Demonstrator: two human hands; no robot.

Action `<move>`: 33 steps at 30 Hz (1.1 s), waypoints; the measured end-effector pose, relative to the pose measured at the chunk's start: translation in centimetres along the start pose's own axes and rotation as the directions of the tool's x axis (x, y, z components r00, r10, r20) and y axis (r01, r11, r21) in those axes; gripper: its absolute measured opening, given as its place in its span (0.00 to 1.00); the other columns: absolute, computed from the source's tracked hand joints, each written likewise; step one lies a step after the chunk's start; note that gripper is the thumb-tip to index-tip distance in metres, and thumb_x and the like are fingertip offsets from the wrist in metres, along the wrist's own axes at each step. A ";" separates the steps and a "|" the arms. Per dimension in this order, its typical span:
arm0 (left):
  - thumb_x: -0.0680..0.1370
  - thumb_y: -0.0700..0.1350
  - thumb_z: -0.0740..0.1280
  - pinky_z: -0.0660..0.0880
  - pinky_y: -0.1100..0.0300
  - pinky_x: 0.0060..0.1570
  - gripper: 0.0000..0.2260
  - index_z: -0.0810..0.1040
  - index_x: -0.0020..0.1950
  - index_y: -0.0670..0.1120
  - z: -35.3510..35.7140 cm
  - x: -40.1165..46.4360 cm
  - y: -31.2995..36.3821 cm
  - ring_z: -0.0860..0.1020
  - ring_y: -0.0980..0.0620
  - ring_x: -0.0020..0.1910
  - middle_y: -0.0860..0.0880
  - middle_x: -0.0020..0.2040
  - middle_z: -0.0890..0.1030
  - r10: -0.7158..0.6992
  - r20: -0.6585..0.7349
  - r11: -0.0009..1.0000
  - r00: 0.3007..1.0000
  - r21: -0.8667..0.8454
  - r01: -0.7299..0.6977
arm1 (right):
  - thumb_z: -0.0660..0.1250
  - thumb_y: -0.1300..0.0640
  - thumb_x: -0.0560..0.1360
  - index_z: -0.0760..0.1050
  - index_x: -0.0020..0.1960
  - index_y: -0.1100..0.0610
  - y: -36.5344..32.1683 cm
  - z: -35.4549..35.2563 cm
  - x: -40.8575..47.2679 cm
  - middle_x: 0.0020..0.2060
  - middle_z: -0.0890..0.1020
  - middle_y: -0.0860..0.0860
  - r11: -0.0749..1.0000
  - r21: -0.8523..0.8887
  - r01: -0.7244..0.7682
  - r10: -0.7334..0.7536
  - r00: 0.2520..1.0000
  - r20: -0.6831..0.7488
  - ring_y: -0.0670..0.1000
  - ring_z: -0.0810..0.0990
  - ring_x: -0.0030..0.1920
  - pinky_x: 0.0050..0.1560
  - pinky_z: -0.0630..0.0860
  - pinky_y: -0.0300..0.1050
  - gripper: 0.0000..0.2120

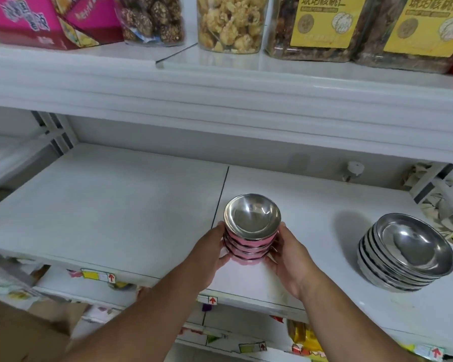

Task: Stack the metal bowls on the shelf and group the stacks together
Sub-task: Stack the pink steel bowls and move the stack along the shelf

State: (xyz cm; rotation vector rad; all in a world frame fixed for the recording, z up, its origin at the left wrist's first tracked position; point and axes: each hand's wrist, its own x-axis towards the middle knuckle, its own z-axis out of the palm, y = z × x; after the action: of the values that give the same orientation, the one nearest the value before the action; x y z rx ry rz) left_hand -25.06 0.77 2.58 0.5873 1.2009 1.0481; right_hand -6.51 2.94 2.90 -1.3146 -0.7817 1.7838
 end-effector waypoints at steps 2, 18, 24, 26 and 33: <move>0.80 0.58 0.63 0.74 0.53 0.63 0.16 0.79 0.65 0.57 0.0 -0.8 0.6 0.74 0.57 0.66 0.57 0.66 0.79 0.014 -0.059 1.000 0.998 -0.004 -0.014 | 0.57 0.41 0.85 0.81 0.65 0.51 -0.3 0.4 -0.1 0.66 0.83 0.49 1.000 -0.005 -0.011 0.011 0.999 0.030 0.49 0.78 0.69 0.76 0.70 0.55 0.21; 0.80 0.61 0.60 0.77 0.55 0.55 0.18 0.79 0.64 0.56 -8.8 -1.9 5.5 0.73 0.54 0.68 0.54 0.71 0.75 0.112 -0.207 0.993 0.972 0.053 -0.103 | 0.56 0.41 0.85 0.80 0.60 0.48 -0.2 11.2 2.1 0.67 0.81 0.50 0.998 -0.034 -0.049 0.052 0.992 0.112 0.50 0.77 0.69 0.77 0.68 0.52 0.18; 0.81 0.60 0.60 0.76 0.54 0.57 0.21 0.77 0.69 0.53 -14.4 1.2 7.8 0.73 0.53 0.68 0.53 0.71 0.75 0.097 -0.201 0.994 0.975 0.058 -0.087 | 0.56 0.40 0.84 0.76 0.74 0.53 0.8 17.0 4.6 0.71 0.79 0.51 1.000 -0.010 -0.006 0.007 0.996 0.089 0.50 0.75 0.72 0.78 0.67 0.54 0.26; 0.81 0.61 0.60 0.75 0.54 0.58 0.22 0.76 0.70 0.52 -15.8 2.2 8.4 0.74 0.53 0.67 0.52 0.70 0.76 0.081 -0.196 0.996 0.977 0.059 -0.071 | 0.56 0.41 0.84 0.76 0.74 0.54 0.9 18.4 5.5 0.71 0.79 0.52 1.000 0.004 0.003 -0.003 0.998 0.069 0.51 0.75 0.72 0.78 0.67 0.54 0.25; 0.80 0.60 0.62 0.77 0.56 0.55 0.18 0.79 0.64 0.52 -17.9 4.9 10.1 0.77 0.55 0.63 0.54 0.66 0.79 0.029 -0.169 0.997 0.985 0.070 -0.018 | 0.57 0.44 0.85 0.83 0.60 0.55 1.3 20.7 7.6 0.58 0.87 0.51 0.999 0.034 0.014 -0.014 1.000 0.014 0.47 0.84 0.56 0.58 0.80 0.44 0.20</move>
State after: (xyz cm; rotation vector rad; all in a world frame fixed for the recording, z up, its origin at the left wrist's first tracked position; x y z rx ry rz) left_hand -45.24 6.81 3.37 0.5748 1.3865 1.0975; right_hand -27.93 8.13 3.93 -1.2734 -0.7636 1.7896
